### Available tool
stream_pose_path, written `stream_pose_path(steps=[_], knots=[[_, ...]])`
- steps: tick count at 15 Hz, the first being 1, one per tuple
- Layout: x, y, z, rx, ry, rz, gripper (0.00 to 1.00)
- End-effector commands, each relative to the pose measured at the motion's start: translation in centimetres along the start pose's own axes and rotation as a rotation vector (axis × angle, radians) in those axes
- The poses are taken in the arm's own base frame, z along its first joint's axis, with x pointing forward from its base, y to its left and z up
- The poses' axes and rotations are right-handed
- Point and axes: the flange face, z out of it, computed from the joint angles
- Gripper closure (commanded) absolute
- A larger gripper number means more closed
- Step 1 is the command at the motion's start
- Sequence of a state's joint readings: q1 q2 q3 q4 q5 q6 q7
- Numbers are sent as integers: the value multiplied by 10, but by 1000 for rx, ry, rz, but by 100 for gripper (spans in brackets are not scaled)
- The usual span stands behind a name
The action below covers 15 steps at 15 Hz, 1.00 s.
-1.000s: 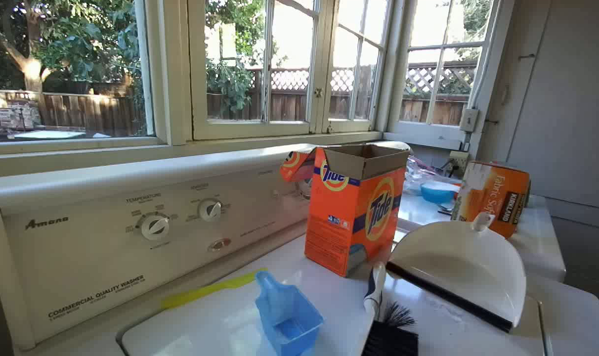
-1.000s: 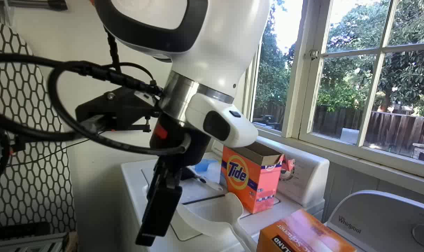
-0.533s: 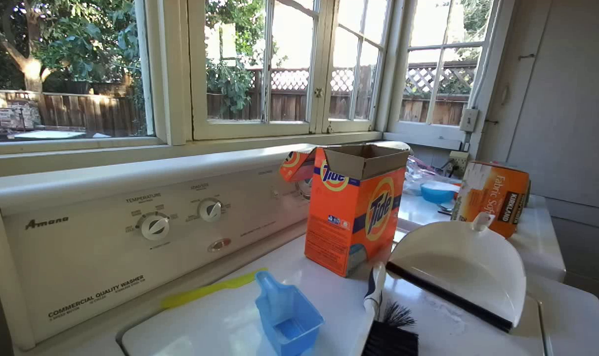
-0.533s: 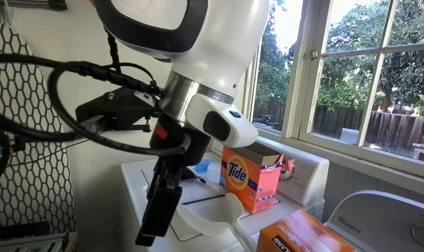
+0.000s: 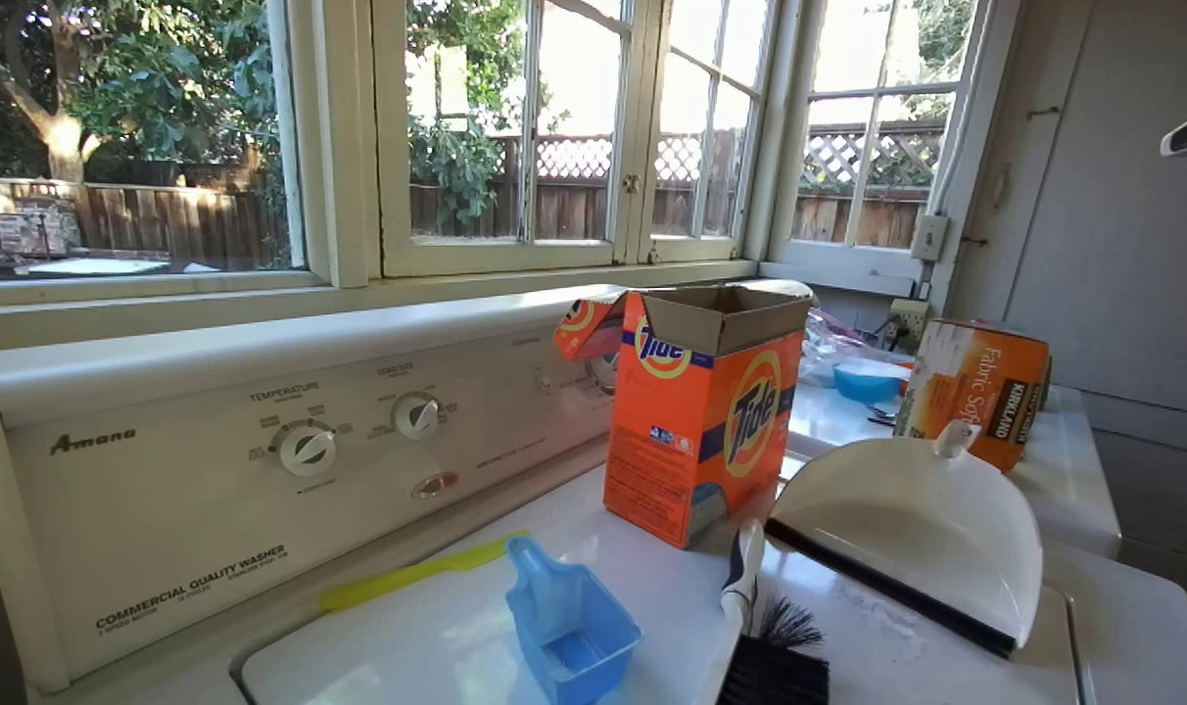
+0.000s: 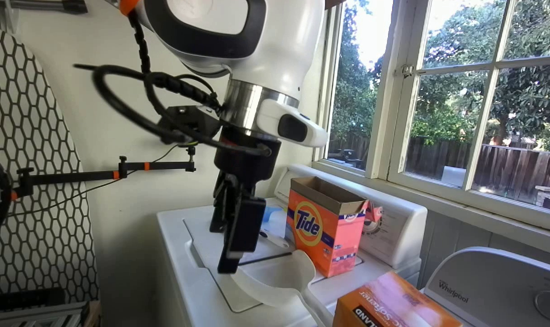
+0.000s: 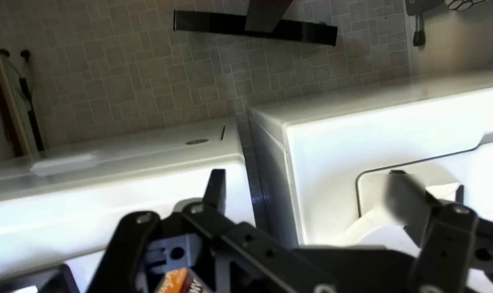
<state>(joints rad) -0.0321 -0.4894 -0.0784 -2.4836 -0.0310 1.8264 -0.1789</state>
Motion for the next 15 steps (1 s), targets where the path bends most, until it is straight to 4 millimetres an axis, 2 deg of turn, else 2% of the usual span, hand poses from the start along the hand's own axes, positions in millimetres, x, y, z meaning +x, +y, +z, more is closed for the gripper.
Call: stream_pose_path(steps=[1, 6, 10, 11, 13, 15], knots=[[8, -47, -18, -62, 96, -164, 0], [28, -120, -42, -144, 201, -408, 0], [48, -167, -55, -169, 301, -543, 0], [35, -153, -54, -156, 282, -483, 0], [41, -166, -56, -161, 298, -516, 0], [45, -167, -55, -160, 296, -523, 0]])
